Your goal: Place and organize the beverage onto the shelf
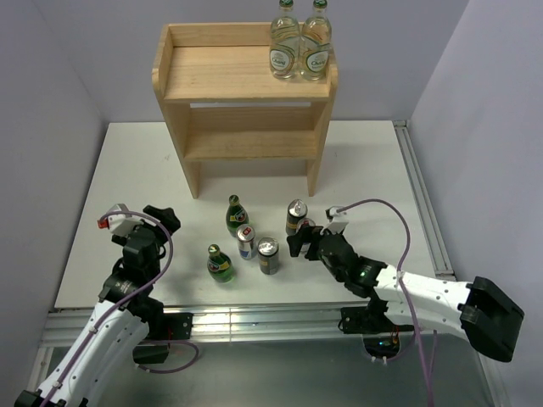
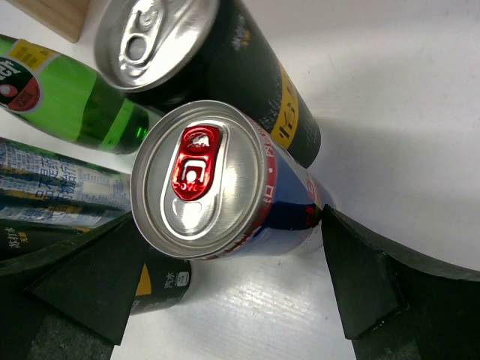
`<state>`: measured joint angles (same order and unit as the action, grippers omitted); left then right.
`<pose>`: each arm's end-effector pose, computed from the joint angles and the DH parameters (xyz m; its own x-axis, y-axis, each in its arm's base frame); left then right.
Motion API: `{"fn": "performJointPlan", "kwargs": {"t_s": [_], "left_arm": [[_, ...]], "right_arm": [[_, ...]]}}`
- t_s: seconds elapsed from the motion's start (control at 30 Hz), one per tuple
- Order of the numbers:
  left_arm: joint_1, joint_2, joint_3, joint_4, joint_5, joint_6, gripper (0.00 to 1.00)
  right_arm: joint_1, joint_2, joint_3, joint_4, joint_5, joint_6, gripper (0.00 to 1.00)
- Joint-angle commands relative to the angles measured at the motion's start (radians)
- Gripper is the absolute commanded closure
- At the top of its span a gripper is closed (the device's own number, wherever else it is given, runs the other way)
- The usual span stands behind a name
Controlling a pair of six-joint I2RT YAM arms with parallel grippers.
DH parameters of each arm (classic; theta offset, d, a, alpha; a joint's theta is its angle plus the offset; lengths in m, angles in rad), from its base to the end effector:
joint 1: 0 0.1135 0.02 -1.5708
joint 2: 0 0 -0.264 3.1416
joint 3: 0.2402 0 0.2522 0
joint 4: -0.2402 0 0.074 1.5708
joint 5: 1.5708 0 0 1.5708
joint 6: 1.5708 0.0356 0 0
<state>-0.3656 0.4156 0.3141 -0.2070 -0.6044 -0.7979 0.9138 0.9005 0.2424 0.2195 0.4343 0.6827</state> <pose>0.1255 -0.0264 0.2236 -0.0466 -0.6129 -0.7888 -0.3506 0.7494 -0.5616 0.1235 0.1355 0.1729 -0.5076 0.2790 -0.8152 -0.2132 0.8761 0.4325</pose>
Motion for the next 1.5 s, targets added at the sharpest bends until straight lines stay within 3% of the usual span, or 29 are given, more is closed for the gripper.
{"fn": "performJointPlan", "kwargs": {"t_s": [0.0, 0.27, 0.6, 0.7, 0.77, 0.8, 0.83, 0.97, 1.27, 1.47], "left_arm": [[-0.003, -0.008, -0.007, 0.064, -0.021, 0.009, 0.03], [-0.003, -0.008, -0.027, 0.081, -0.028, 0.0, 0.04], [-0.003, -0.003, -0.033, 0.089, -0.028, -0.004, 0.03], [-0.003, 0.0, -0.032, 0.089, -0.028, -0.006, 0.04], [-0.003, 0.002, -0.032, 0.089, -0.029, -0.004, 0.04], [-0.003, 0.003, -0.032, 0.09, -0.029, -0.003, 0.04], [-0.003, 0.008, -0.03, 0.09, -0.029, -0.006, 0.04], [-0.003, 0.023, -0.027, 0.092, -0.034, -0.006, 0.04], [-0.004, 0.034, -0.024, 0.093, -0.04, -0.009, 0.04], [-0.006, 0.074, -0.012, 0.098, -0.043, -0.011, 0.05]], "right_arm": [[0.063, 0.052, 0.031, 0.161, 0.177, -0.04, 0.01], [0.157, 0.19, -0.009, 0.291, 0.403, -0.035, 0.01], [0.161, 0.336, -0.032, 0.368, 0.512, 0.018, 0.1], [0.161, 0.386, -0.035, 0.405, 0.517, 0.034, 0.27], [0.161, 0.414, -0.029, 0.438, 0.509, 0.029, 0.66], [0.161, 0.443, -0.023, 0.439, 0.508, 0.026, 0.91], [0.161, 0.452, 0.007, 0.378, 0.515, 0.044, 1.0], [0.189, 0.436, 0.032, 0.288, 0.509, 0.098, 1.0], [0.373, 0.018, 0.239, -0.392, 0.73, 0.287, 1.0], [0.387, -0.094, 0.391, -0.292, 0.728, -0.067, 1.0]]}}
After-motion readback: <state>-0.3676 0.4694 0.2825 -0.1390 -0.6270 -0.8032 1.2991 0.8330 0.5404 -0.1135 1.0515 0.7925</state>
